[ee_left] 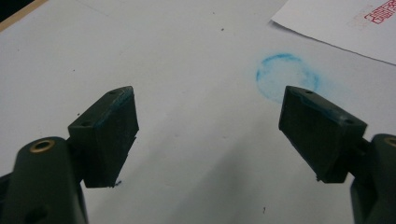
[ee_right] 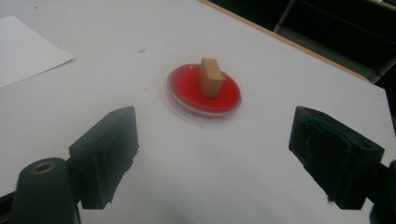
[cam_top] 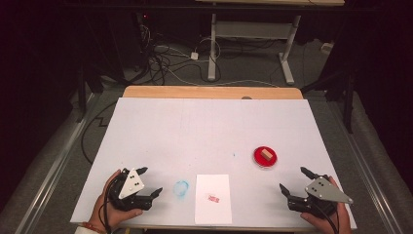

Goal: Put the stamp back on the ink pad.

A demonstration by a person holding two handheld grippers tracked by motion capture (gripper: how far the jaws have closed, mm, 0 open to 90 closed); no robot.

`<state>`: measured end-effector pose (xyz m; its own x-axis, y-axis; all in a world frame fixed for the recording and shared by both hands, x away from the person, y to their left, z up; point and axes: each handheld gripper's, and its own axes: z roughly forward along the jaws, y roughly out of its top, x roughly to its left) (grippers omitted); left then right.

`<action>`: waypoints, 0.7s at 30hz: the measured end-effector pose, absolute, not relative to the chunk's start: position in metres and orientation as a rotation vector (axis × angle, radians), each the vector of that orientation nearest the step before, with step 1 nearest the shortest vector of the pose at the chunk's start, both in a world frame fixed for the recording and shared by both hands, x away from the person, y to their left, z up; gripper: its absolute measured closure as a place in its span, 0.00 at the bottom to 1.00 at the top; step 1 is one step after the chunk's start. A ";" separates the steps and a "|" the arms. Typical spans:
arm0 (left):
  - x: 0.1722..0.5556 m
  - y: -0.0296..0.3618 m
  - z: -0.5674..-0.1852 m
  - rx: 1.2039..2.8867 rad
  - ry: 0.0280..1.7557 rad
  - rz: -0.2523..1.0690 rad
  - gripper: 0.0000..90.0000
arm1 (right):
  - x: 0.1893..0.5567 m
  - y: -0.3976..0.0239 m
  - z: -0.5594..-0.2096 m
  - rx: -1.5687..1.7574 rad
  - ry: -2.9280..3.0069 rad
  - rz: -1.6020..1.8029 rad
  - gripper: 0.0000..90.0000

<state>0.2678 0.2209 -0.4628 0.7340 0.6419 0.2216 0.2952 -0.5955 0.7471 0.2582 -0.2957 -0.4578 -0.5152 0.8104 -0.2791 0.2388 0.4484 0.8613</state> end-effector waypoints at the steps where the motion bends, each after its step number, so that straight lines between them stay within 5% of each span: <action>1: 0.268 0.221 -0.463 2.221 0.699 0.622 0.21 | 0.258 -0.296 -0.459 0.877 1.994 1.044 0.18; 21: 0.266 0.219 -0.466 2.245 0.687 0.619 0.21 | 0.253 -0.286 -0.459 0.827 1.999 1.072 0.18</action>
